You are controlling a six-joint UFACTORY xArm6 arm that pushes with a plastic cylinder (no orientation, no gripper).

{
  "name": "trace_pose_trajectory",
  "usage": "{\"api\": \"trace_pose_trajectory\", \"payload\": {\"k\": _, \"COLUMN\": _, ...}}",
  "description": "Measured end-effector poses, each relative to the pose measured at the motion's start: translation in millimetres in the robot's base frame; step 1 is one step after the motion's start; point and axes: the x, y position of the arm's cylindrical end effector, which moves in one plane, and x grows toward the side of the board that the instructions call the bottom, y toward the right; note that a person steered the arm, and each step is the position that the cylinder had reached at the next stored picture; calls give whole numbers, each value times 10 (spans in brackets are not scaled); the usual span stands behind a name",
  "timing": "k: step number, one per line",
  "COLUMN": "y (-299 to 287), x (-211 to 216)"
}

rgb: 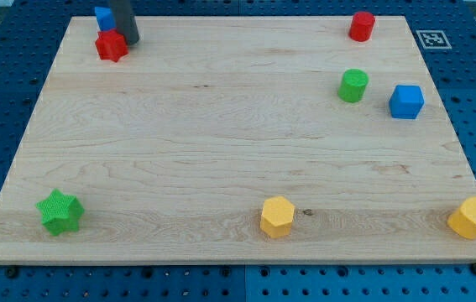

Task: Move the re star to the center left

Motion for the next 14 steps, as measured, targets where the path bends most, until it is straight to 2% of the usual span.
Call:
{"api": "trace_pose_trajectory", "payload": {"k": 3, "y": -337, "x": -41}}
{"api": "trace_pose_trajectory", "payload": {"k": 7, "y": -337, "x": 581}}
{"api": "trace_pose_trajectory", "payload": {"k": 9, "y": -435, "x": 442}}
{"api": "trace_pose_trajectory", "payload": {"k": 10, "y": -552, "x": 503}}
{"api": "trace_pose_trajectory", "payload": {"k": 12, "y": -602, "x": 942}}
{"api": "trace_pose_trajectory", "payload": {"k": 14, "y": -714, "x": 886}}
